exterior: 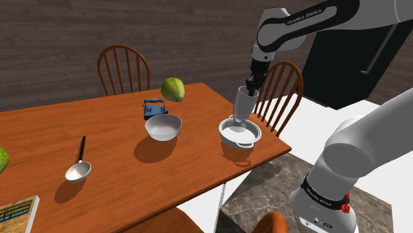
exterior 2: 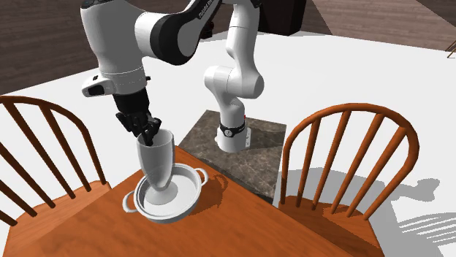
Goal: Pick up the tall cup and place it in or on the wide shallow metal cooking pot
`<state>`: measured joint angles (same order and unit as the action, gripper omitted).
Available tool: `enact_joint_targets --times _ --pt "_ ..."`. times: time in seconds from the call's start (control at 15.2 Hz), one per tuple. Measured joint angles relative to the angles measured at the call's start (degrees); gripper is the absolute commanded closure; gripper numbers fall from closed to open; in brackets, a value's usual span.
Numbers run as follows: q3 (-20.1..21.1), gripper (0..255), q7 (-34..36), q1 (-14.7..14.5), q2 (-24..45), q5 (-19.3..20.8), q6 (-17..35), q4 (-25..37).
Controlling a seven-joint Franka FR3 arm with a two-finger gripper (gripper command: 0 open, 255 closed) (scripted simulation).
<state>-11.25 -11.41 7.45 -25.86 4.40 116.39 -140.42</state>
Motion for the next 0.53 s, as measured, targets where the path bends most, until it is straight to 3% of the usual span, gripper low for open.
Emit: enact_joint_targets --times 0.46,0.53 --pt "-0.1 255 -0.1 0.0 0.4 0.0 1.1 -0.7" --pt "-0.1 0 -0.1 0.0 0.4 0.0 1.1 -0.7"
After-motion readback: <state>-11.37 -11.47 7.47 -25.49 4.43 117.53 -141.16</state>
